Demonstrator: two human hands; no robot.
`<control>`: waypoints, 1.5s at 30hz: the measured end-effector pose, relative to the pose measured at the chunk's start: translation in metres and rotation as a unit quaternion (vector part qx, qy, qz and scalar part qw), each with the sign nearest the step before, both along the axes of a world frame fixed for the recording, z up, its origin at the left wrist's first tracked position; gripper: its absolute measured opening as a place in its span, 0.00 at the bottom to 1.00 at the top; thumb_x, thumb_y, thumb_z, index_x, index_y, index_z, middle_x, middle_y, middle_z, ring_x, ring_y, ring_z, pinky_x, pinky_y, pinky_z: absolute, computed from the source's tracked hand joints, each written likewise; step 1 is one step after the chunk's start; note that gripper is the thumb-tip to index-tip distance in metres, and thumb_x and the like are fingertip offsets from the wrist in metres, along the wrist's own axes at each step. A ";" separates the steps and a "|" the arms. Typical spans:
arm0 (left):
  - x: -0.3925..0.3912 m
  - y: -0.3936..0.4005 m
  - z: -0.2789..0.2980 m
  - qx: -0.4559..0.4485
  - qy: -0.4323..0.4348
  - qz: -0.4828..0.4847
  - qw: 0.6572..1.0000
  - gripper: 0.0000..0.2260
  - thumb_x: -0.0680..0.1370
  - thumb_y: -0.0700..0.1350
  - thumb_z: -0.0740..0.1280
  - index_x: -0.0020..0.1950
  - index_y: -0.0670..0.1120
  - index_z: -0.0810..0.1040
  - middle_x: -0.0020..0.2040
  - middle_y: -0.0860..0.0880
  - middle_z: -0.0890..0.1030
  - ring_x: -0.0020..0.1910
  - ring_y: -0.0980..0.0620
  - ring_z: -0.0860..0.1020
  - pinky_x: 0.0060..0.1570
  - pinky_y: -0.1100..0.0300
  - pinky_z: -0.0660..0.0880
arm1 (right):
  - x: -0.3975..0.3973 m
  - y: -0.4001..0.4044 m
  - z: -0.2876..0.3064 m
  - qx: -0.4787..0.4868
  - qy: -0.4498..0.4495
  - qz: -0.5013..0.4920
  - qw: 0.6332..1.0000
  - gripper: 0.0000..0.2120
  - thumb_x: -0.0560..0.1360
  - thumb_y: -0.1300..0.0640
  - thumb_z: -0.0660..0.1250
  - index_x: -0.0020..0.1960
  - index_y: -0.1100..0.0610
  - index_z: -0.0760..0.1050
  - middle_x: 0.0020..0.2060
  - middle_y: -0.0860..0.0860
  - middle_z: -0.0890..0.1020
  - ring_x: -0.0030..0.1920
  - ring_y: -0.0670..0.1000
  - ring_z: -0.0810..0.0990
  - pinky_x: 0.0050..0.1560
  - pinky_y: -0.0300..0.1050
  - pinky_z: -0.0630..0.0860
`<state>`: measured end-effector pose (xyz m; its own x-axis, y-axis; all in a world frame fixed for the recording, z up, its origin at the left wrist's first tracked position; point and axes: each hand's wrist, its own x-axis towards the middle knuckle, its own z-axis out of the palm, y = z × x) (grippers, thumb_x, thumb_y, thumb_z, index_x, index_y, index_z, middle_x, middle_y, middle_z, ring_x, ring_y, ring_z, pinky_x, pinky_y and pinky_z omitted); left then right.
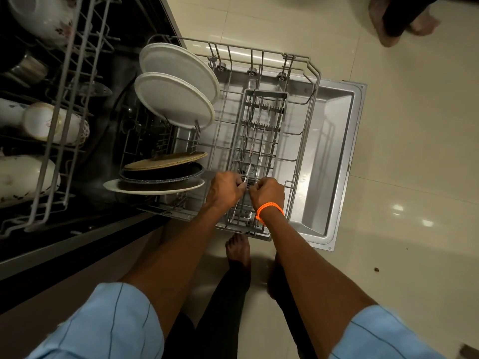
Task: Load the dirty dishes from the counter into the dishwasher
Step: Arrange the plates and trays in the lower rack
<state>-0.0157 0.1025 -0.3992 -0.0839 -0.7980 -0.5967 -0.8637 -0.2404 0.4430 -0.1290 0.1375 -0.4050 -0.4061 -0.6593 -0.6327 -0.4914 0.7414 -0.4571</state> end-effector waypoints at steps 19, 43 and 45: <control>0.004 0.003 -0.011 0.036 -0.008 0.019 0.999 0.19 0.72 0.44 0.78 0.62 0.48 0.83 0.52 0.48 0.85 0.39 0.58 0.79 0.40 0.62 0.80 | 0.005 0.020 -0.001 0.018 0.032 0.085 0.996 0.19 0.73 0.50 0.73 0.60 0.54 0.72 0.46 0.55 0.84 0.46 0.59 0.83 0.47 0.52 0.81; 0.006 0.032 -0.001 -0.050 -0.002 0.040 0.998 0.14 0.75 0.41 0.73 0.58 0.49 0.75 0.42 0.49 0.81 0.37 0.53 0.79 0.30 0.64 0.72 | 0.024 0.040 0.016 -0.060 0.087 0.110 0.988 0.20 0.79 0.59 0.64 0.68 0.49 0.63 0.37 0.54 0.81 0.38 0.57 0.81 0.39 0.51 0.77; 0.006 0.032 -0.002 -0.037 -0.006 0.040 0.999 0.14 0.75 0.40 0.74 0.58 0.48 0.77 0.43 0.47 0.82 0.40 0.51 0.81 0.33 0.62 0.76 | 0.026 0.042 0.019 -0.050 0.088 0.132 0.986 0.20 0.79 0.60 0.65 0.68 0.51 0.63 0.38 0.55 0.82 0.39 0.58 0.82 0.38 0.50 0.75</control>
<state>-0.0096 0.1346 -0.4016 -0.0113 -0.8435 -0.5370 -0.8481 -0.2764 0.4520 -0.1028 0.1790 -0.3857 -0.3103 -0.8118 -0.4947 -0.7392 0.5332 -0.4114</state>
